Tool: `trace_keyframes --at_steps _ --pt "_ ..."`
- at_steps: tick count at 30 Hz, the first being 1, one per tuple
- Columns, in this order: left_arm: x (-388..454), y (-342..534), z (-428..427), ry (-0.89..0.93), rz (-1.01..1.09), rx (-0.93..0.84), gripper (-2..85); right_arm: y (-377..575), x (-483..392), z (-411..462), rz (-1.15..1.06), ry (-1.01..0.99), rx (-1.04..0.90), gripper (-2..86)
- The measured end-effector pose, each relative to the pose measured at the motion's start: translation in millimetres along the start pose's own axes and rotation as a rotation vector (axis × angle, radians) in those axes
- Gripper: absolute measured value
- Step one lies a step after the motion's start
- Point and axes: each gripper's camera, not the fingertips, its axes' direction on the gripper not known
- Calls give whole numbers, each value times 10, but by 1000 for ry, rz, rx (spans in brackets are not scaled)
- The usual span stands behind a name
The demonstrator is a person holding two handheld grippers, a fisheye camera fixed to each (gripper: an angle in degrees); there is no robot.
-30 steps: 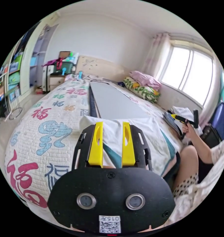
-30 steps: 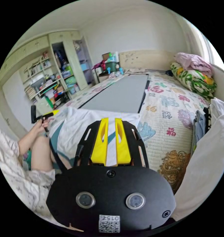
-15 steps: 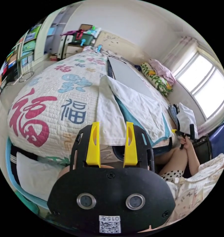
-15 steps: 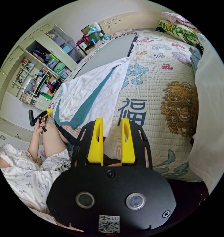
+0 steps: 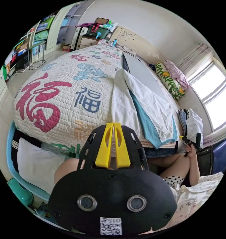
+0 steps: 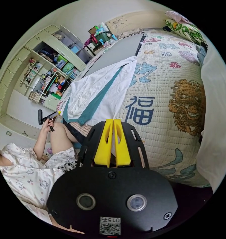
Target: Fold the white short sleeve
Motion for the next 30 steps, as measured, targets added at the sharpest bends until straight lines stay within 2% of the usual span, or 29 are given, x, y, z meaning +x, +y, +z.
trace_keyframes --at_steps 5,10,17,22,30 --pt "-20 306 -164 39 40 15 -5 -190 172 -340 22 -2 18 0" --pt "-174 429 -352 -17 24 29 28 -420 413 -693 69 4 56 10" --pt "-298 -32 -428 45 50 148 77 -1002 950 -1688 229 -12 361 79" --pt "-77 -955 190 123 105 155 102 -1929 1080 -1753 242 -66 415 100" --pt "125 -1834 1494 61 101 64 118 -3188 1570 -851 325 -35 300 120"
